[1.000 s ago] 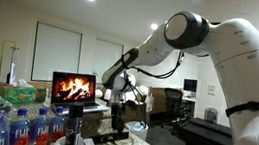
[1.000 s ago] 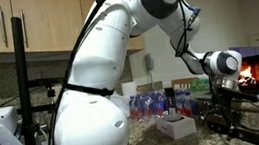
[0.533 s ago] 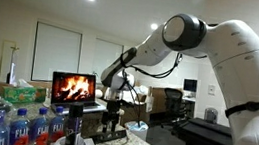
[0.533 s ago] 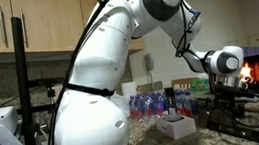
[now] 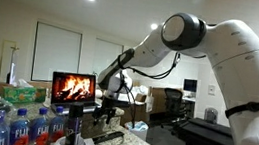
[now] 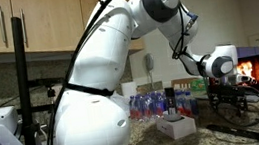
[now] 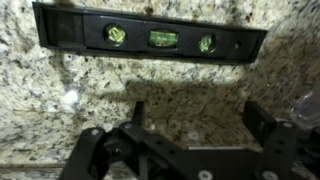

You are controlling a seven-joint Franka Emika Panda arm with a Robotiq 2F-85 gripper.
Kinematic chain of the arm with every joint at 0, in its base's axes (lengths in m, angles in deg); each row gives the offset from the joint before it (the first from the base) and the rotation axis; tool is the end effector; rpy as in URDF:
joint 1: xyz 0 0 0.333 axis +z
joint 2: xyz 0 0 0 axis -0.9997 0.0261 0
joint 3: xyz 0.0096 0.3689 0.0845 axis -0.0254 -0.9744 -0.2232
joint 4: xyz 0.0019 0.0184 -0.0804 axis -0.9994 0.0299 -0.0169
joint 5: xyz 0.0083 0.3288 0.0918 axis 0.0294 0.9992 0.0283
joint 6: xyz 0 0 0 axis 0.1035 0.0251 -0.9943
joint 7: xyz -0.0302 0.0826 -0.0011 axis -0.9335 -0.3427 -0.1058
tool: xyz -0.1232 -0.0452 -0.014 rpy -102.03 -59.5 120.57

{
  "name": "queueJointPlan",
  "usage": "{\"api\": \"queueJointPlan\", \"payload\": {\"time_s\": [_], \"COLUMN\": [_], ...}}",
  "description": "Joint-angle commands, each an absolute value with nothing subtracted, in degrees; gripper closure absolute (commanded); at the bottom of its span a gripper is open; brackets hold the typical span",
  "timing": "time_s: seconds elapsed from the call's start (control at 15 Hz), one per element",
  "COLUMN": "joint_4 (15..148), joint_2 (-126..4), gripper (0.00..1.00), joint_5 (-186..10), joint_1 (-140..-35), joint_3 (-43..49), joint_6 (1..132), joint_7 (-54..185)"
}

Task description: Pick up the marker, seal tape and remote and put them on the box

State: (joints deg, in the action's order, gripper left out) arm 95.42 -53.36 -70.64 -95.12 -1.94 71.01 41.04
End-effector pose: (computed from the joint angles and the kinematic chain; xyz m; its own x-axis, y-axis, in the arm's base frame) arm 0.6381 -0.0596 0.3775 0.9805 0.0500 0.1899 0.0775 -0.9871 -0.1404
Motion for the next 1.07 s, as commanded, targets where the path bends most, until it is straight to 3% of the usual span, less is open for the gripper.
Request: {"api": "queueJointPlan", "payload": {"time_s": [0.0, 0.53, 1.0], "joint_4": [97.8, 96.6, 91.9], "joint_2": [-53.6, -57.0, -56.7], "gripper": [0.00, 0.00, 0.00], "joint_5": [-76.2, -86.2, -84.8], "joint_1": [-92.6, -94.0, -99.4], "joint_3": [0.4, 0.8, -1.0], "joint_6": [75.8, 60.7, 54.0], "joint_7": [50.9, 44.2, 18.7]}}
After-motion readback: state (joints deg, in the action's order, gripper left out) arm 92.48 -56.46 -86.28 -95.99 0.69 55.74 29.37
